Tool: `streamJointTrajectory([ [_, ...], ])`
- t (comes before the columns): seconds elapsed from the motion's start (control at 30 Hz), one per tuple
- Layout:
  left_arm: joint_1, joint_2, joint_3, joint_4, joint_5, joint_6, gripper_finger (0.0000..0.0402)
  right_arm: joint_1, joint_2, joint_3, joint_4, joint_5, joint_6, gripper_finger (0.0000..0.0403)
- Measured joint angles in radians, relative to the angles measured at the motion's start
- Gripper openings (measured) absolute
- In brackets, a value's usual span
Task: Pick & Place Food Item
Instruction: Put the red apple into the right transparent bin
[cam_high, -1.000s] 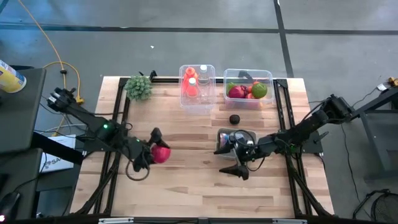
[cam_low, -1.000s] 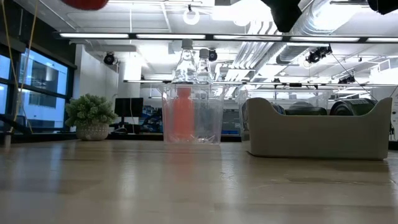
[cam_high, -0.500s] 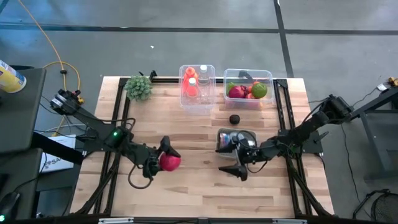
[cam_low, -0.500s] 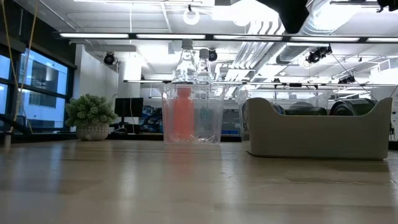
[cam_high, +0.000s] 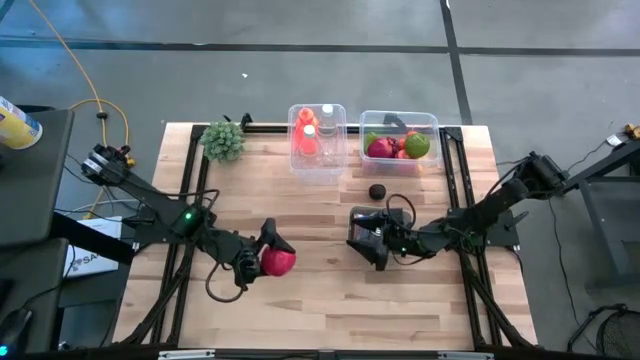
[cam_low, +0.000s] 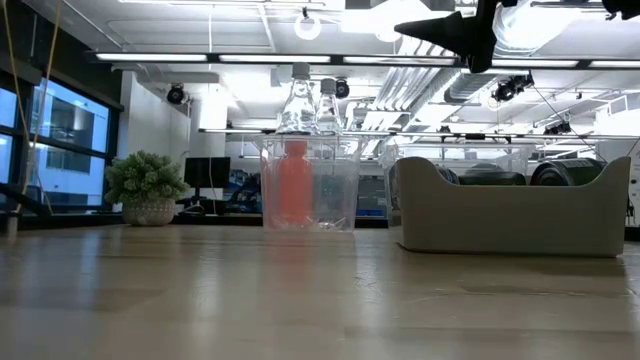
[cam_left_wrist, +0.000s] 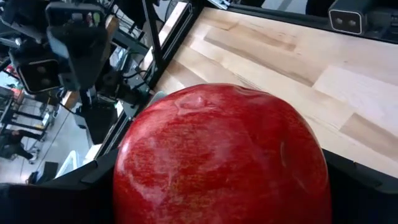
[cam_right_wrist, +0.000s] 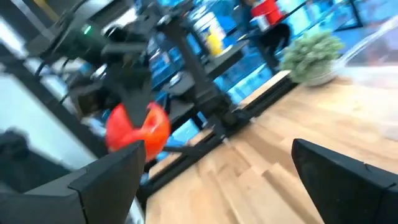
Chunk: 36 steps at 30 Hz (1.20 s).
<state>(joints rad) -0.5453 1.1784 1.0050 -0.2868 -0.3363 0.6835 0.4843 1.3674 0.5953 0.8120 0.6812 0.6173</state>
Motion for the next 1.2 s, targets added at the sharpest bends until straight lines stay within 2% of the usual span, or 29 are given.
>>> streamJointTrajectory([
  [0.17,0.000,0.018,0.000,0.003,0.000,-0.003,0.0345,0.000,0.000,0.000,0.003,0.087,0.019,0.0393],
  [0.4,0.010,0.045,0.000,0.004,0.000,-0.017,0.0345,-0.002,0.000,0.000,0.057,0.053,-0.066,0.0393],
  [0.57,0.013,0.051,0.000,0.005,-0.002,-0.042,0.0345,0.000,0.000,0.000,0.141,-0.037,-0.145,0.0393],
  [0.67,0.013,0.051,0.000,0.021,-0.002,0.006,0.0345,-0.004,0.000,0.004,0.213,-0.149,-0.181,0.0393],
  [0.8,0.013,0.051,0.000,0.054,-0.015,0.062,0.0345,-0.016,0.000,0.049,0.216,-0.344,-0.270,0.0393],
  [0.87,0.013,0.051,0.000,0.067,-0.036,0.081,0.0345,-0.016,0.000,0.074,0.213,-0.376,-0.307,0.0393],
  [0.97,0.013,0.051,0.000,0.071,-0.038,0.104,0.0345,-0.016,0.000,0.094,0.182,-0.368,-0.343,0.0393],
  [1.2,0.013,0.051,0.000,0.083,-0.038,0.160,0.0345,-0.015,0.000,0.098,0.194,-0.269,-0.360,0.0393],
])
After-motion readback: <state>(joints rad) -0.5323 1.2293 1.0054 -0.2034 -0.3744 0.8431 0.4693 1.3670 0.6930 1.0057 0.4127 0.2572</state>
